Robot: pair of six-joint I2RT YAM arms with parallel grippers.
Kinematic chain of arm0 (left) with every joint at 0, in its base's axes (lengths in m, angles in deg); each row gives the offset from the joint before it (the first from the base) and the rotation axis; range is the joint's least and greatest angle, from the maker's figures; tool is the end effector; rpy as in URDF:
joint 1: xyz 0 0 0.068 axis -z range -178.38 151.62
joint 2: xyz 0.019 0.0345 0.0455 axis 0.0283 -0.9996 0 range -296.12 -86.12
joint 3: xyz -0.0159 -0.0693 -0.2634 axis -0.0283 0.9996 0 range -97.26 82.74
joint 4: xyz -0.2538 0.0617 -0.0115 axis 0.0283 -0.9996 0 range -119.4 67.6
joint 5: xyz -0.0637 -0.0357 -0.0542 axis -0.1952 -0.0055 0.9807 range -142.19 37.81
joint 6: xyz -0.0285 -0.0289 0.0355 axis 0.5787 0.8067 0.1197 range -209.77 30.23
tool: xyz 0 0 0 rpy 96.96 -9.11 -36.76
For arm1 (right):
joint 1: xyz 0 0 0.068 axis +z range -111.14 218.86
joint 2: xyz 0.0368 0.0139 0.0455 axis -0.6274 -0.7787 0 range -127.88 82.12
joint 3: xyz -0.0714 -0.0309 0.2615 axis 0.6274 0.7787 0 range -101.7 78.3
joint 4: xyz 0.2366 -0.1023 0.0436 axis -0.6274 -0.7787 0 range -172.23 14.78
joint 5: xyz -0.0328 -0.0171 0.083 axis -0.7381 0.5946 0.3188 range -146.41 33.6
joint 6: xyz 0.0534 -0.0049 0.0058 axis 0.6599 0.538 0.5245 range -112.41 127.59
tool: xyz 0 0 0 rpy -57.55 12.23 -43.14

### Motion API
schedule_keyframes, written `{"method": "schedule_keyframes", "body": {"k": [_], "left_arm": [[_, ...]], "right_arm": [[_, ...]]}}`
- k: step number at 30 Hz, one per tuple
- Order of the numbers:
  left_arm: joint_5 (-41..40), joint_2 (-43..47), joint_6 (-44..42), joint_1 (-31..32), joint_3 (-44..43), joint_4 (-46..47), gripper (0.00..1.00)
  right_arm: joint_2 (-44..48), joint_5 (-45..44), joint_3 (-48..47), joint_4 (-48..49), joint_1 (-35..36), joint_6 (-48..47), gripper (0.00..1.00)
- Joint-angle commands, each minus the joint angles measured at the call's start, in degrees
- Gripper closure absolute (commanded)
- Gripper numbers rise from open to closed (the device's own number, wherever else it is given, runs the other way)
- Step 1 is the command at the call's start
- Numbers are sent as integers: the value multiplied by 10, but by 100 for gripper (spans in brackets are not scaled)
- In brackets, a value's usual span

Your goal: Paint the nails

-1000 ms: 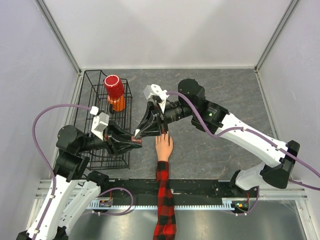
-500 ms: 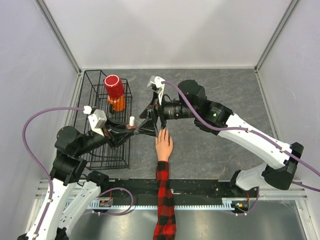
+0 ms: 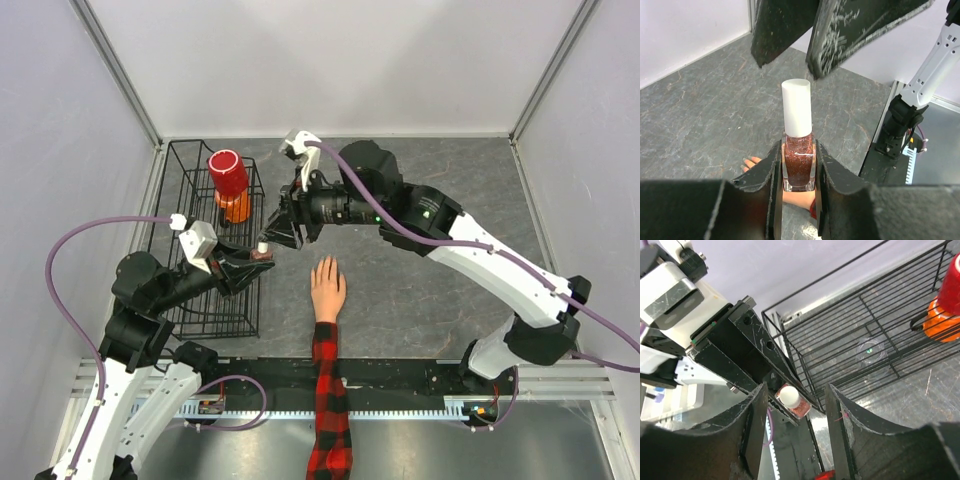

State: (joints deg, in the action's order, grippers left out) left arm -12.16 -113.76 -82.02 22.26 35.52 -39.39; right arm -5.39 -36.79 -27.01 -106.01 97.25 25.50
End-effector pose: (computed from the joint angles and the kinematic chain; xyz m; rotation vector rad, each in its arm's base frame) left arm 0.0837 -0.0558 0.3791 0.7387 1.4309 -0.9172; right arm 0.1618 0.2857 0.4852 -0.9264 1.7373 1.2241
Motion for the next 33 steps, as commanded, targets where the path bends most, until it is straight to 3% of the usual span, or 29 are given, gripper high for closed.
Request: {"method": "schedule_keyframes", "body": {"k": [1,6,15,18,23,24,28,30,33], "left_arm": [[-2,-5,-37,-3,-21,-1,98],[5,-11,-40,-2,-19,-3,98],[19,-13,-39,-3,-21,-3,98],[27,-12,-36,-2,-21,-5,98],[51,-10,-33,-3,-23,-8,98],[75,-11,-31,-3,-25,-8,98],[199,-24,-5,-2,-30,7,98],[282,-31,12,-2,-31,19,98],[326,-28,25,-2,-35,27,98]], "right_arm": [[-29,-24,-58,-78,15,-27,44],[-43,-26,-70,-99,17,-38,44],[-55,-16,-74,-96,22,-46,62],[-57,-3,-74,-93,23,-50,71],[-47,19,-63,-94,23,-75,100],[-42,32,-60,-91,23,-88,100],[12,244,30,-53,23,-225,100],[21,282,44,-51,23,-286,100],[30,317,59,-51,9,-318,100]]}}
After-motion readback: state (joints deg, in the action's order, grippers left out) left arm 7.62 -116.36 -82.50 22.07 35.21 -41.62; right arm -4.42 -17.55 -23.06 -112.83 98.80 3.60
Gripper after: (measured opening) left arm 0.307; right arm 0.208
